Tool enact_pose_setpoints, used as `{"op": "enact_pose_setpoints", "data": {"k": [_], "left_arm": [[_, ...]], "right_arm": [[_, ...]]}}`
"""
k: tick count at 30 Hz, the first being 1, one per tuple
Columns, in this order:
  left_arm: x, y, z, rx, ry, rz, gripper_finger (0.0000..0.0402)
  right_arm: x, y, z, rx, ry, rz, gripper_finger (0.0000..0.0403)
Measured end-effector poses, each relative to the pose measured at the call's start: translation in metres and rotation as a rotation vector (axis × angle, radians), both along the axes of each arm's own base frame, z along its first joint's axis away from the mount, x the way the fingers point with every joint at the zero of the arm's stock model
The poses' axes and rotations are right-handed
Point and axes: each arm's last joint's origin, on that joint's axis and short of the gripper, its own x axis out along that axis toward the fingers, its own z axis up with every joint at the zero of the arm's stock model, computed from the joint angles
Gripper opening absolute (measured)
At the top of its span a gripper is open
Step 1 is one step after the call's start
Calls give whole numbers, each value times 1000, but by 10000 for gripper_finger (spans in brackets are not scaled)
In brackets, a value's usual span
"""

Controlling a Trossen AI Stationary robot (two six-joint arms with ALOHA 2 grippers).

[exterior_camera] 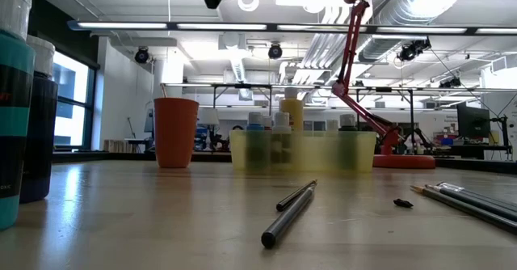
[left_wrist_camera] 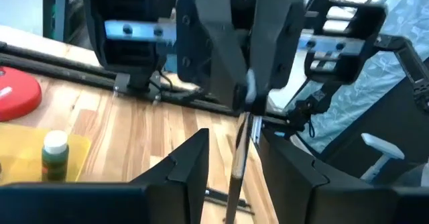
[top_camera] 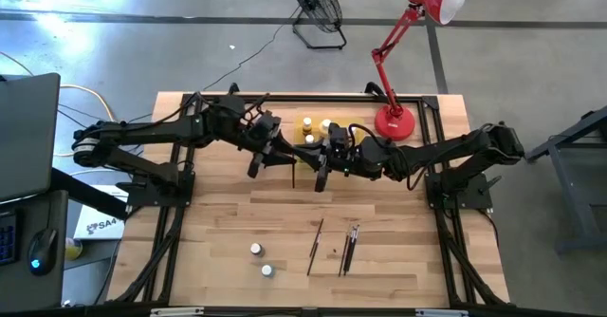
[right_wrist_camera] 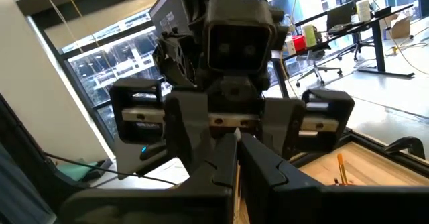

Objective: Pick & Place Paint Supplies
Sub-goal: Put the silver paintbrush into the orange cup

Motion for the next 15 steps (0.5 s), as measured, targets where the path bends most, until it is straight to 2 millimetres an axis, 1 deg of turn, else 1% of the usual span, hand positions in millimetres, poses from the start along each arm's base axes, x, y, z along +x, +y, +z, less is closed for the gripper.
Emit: {"op": "enact_pose_setpoints", "data": {"k": [3,11,15], "left_arm": [[0,0,0,1,-7,-5,109],[2,0,-1,-3,0,-22,32],[2,0,-1,-3,1,-23,16]], "right_arm": [[0,0,0,0,0,0,3],[0,0,0,0,1,-1,3],[0,0,0,0,1,-1,3]]}}
